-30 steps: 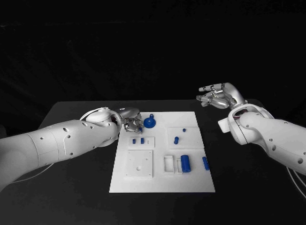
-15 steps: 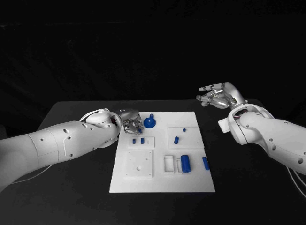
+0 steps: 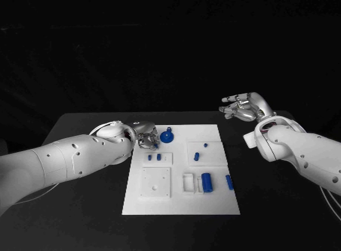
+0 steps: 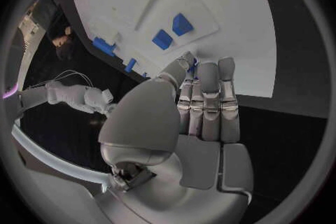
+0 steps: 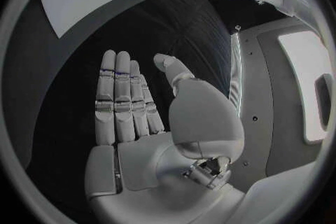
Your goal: Assemble the parts on the task board
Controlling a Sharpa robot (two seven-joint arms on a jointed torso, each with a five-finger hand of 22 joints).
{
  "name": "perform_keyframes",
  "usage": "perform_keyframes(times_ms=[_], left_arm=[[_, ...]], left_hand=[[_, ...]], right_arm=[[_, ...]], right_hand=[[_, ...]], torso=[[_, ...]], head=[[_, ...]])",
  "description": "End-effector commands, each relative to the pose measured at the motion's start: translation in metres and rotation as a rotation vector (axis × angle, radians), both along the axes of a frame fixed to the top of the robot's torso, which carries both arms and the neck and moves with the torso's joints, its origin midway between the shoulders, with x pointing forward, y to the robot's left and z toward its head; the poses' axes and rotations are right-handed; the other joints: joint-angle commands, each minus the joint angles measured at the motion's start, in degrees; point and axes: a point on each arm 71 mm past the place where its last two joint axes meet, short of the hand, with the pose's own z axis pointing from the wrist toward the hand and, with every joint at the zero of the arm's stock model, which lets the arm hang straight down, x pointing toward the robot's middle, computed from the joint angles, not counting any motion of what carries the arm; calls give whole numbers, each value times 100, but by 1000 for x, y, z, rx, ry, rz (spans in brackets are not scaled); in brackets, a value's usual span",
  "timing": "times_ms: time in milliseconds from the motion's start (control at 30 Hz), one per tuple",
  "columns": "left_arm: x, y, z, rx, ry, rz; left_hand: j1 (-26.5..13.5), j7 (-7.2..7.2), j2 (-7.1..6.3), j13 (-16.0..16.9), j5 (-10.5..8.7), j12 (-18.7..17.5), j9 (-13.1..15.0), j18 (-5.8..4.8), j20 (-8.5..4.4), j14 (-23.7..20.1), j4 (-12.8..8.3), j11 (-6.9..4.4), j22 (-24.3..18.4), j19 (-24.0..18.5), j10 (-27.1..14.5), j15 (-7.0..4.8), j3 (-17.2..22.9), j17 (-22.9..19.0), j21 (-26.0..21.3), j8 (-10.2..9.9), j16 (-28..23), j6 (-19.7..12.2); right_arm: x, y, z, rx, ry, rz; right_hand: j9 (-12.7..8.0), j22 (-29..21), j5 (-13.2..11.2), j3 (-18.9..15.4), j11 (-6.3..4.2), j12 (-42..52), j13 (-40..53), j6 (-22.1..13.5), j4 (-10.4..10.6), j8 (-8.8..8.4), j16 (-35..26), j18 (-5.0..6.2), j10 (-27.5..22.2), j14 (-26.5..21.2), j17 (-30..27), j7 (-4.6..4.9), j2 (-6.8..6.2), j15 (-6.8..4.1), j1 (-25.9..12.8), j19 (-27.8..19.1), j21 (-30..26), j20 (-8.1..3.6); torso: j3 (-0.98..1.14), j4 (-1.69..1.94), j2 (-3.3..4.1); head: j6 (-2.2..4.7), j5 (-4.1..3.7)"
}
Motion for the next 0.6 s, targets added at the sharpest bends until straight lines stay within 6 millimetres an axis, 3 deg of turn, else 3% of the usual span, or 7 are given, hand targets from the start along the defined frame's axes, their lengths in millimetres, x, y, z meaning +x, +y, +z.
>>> perform_keyframes(times_ms=[33, 600], left_arm=[[-1, -2, -3, 17, 6, -9], [-3, -3, -6, 26, 23, -18]], left_hand=[[55, 26, 8, -7, 10, -21, 5, 30, 4, 31, 12, 1, 127, -20, -13, -4, 14, 8, -3, 30, -23, -3], [61, 24, 7, -7, 9, -21, 5, 34, 4, 35, 4, -3, 128, -24, 4, -6, 15, 21, 22, 30, -7, 10]], right_arm=[[0, 2, 0, -4, -2, 18], [0, 2, 0, -4, -1, 18]], right_hand=[[-1, -6, 29, 29, 16, -34, -7, -9, 14, 4, -37, -11, -8, -5, -2, 34, -5, 17, -43, -4, 38, 25], [1, -67, 31, 44, 18, -36, -7, 13, 15, 5, -35, -10, -13, -11, -8, 34, -4, 20, -55, -20, 83, 28]], torso=[[3, -2, 5], [1, 1, 1]], head=[[-2, 1], [-23, -6]])
